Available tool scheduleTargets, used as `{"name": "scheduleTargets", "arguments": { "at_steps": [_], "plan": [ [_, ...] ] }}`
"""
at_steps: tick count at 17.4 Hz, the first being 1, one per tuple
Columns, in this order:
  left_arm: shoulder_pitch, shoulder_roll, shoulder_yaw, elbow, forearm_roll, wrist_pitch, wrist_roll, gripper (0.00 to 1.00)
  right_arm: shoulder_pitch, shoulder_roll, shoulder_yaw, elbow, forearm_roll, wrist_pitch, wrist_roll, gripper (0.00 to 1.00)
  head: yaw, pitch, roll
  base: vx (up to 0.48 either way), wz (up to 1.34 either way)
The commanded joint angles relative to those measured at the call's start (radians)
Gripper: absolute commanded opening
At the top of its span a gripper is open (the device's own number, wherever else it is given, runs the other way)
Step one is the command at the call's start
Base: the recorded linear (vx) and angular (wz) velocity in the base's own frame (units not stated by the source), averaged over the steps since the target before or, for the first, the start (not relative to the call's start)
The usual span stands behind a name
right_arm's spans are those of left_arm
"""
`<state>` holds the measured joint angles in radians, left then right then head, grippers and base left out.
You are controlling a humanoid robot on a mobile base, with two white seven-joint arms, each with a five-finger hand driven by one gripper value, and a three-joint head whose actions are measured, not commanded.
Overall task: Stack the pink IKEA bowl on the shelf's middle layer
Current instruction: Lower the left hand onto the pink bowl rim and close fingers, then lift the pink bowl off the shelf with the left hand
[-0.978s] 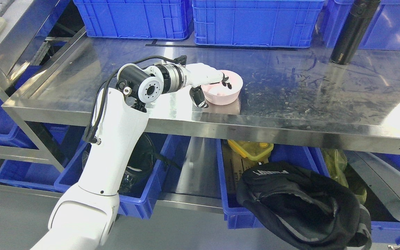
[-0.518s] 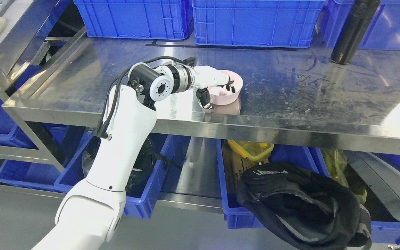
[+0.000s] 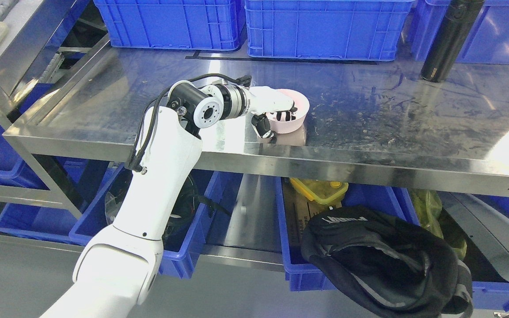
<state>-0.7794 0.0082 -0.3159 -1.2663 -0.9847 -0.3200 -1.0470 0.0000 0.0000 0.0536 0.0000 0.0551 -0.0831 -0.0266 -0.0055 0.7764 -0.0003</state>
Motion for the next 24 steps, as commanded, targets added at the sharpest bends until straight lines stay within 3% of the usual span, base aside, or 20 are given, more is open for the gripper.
{"name": "scheduleTargets", "arguments": {
  "at_steps": [1,10,15,24],
  "plan": [
    [-0.001,0.009,0.087,0.058,0.0,-0.071,-0.004,0.05,0.023,-0.017,0.0,-0.017,0.0,0.0,0.001,1.0,0.0,0.0,0.0,0.0,0.0],
    [-0.001,0.009,0.27,-0.122,0.147,-0.082,0.002,0.03,0.023,-0.017,0.0,-0.017,-0.001,0.0,0.001,1.0,0.0,0.0,0.0,0.0,0.0],
    [-0.001,0.009,0.264,-0.218,0.152,-0.082,0.001,0.03,0.023,-0.017,0.0,-0.017,0.0,0.0,0.001,1.0,0.0,0.0,0.0,0.0,0.0],
    [0.058,0.009,0.184,-0.271,0.166,-0.122,-0.005,0.04,0.023,-0.017,0.0,-0.017,0.0,0.0,0.001,1.0,0.0,0.0,0.0,0.0,0.0]
  ]
}}
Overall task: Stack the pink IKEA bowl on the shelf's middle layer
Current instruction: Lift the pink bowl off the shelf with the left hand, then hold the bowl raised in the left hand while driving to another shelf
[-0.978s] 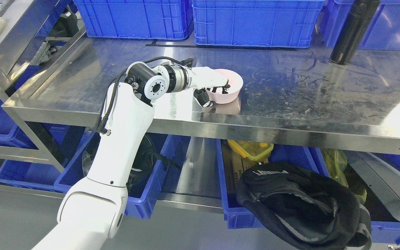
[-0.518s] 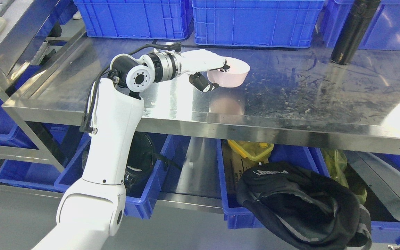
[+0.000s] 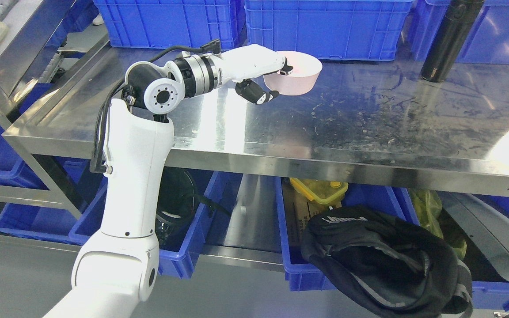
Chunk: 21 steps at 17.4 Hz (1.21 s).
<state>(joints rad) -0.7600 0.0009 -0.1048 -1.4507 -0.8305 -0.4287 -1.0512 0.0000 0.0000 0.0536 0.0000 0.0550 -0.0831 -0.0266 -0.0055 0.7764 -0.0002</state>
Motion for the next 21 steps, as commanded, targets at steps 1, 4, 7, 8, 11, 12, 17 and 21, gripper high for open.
{"name": "scheduleTargets", "arguments": {
  "at_steps": [1,4,7,8,11,12,17,21],
  "plan": [
    [0.047,0.017,-0.03,-0.089,0.011,-0.018,-0.001,0.04,0.023,-0.017,0.0,-0.017,0.0,0.0,0.001,1.0,0.0,0.0,0.0,0.0,0.0],
    [0.062,0.017,-0.039,-0.089,0.011,-0.027,-0.001,0.04,0.023,-0.017,0.0,-0.017,0.0,0.0,0.001,1.0,0.0,0.0,0.0,0.0,0.0],
    [0.062,0.017,-0.047,-0.089,0.013,-0.028,0.0,0.04,0.023,-0.017,0.0,-0.017,-0.001,0.0,0.001,1.0,0.0,0.0,0.0,0.0,0.0],
    [0.062,0.017,-0.047,-0.089,0.013,-0.028,0.0,0.04,0.023,-0.017,0.0,-0.017,0.0,0.0,0.001,1.0,0.0,0.0,0.0,0.011,0.0],
    [0.06,0.017,-0.056,-0.089,0.013,-0.027,0.003,0.04,0.023,-0.017,0.0,-0.017,0.0,0.0,0.001,1.0,0.0,0.0,0.0,0.009,0.07],
    [0.062,0.017,-0.055,-0.089,0.016,-0.027,0.003,0.04,0.023,-0.017,0.0,-0.017,0.0,0.0,0.001,1.0,0.0,0.0,0.0,0.016,0.26],
    [0.067,0.017,-0.059,-0.089,0.024,-0.027,0.003,0.04,0.023,-0.017,0.0,-0.017,0.0,0.0,0.001,1.0,0.0,0.0,0.0,0.037,0.63],
    [0.068,0.017,-0.07,-0.089,0.03,-0.028,0.005,0.04,0.023,-0.017,0.0,-0.017,0.0,0.0,0.001,1.0,0.0,0.0,0.0,0.059,1.24]
  ]
}}
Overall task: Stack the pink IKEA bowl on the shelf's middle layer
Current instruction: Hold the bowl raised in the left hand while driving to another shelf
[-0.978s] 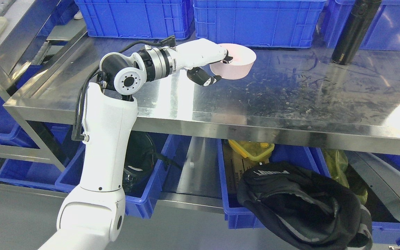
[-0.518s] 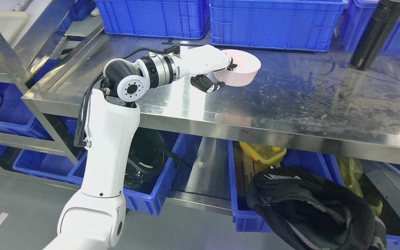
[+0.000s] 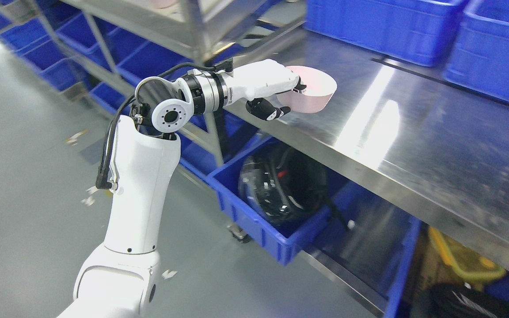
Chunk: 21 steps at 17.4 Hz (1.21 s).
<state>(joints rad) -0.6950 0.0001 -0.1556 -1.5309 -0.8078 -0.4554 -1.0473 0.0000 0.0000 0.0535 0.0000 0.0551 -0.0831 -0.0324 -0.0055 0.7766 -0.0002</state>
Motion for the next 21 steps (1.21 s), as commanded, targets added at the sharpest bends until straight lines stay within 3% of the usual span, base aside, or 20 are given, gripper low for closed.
{"name": "scheduleTargets", "arguments": {
  "at_steps": [1,13,17,21],
  "plan": [
    [0.003,0.017,-0.022,-0.009,0.012,-0.002,0.003,0.04,0.023,-0.017,0.0,-0.017,-0.001,0.0,0.006,1.0,0.0,0.0,0.0,0.059,1.5],
    [0.003,0.017,-0.022,-0.009,0.024,-0.031,0.003,0.05,0.023,-0.017,0.0,-0.017,0.0,0.0,0.006,1.0,0.0,0.0,0.0,0.079,1.29],
    [0.002,0.017,-0.013,-0.009,0.044,-0.037,0.023,0.05,0.023,-0.017,0.0,-0.017,-0.001,0.0,0.006,1.0,0.0,0.0,0.0,0.15,0.71],
    [0.005,0.017,0.042,-0.009,0.062,-0.106,0.026,0.05,0.023,-0.017,0.0,-0.017,0.0,0.0,0.006,1.0,0.0,0.0,0.0,0.223,0.14]
  ]
}}
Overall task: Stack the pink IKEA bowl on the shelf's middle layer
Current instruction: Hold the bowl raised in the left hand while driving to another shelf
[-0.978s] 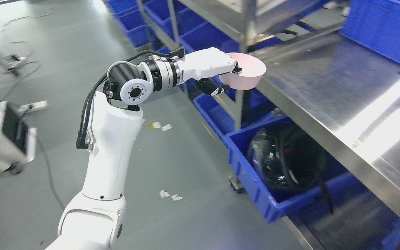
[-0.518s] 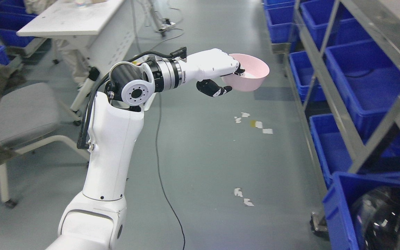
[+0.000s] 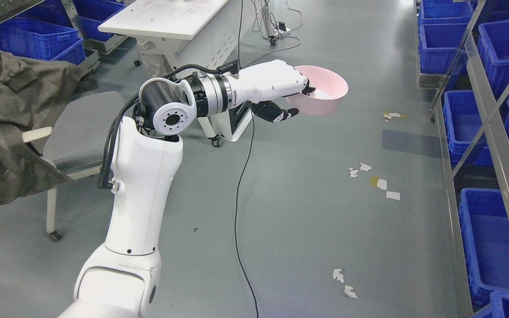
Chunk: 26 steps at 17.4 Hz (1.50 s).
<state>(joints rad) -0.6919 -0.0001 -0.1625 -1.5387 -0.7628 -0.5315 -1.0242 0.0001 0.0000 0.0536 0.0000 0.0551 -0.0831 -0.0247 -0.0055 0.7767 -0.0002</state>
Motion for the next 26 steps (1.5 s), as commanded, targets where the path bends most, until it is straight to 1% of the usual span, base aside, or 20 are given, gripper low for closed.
{"name": "scheduleTargets", "arguments": {
  "at_steps": [1,12,26],
  "plan": [
    [0.002,0.018,0.057,-0.001,0.017,-0.038,0.003,0.05,0.023,-0.018,0.0,-0.017,0.0,0.0,-0.001,1.0,0.0,0.0,0.0,0.323,-0.23],
    [0.031,0.018,0.063,-0.001,0.017,-0.045,0.006,0.05,0.023,-0.018,-0.001,-0.017,0.0,0.0,-0.001,1.0,0.0,0.0,0.0,0.351,-0.17],
    [0.031,0.018,0.075,-0.001,0.017,-0.064,0.018,0.05,0.023,-0.018,0.0,-0.017,0.0,0.0,-0.001,1.0,0.0,0.0,0.0,0.369,0.03]
  ]
}}
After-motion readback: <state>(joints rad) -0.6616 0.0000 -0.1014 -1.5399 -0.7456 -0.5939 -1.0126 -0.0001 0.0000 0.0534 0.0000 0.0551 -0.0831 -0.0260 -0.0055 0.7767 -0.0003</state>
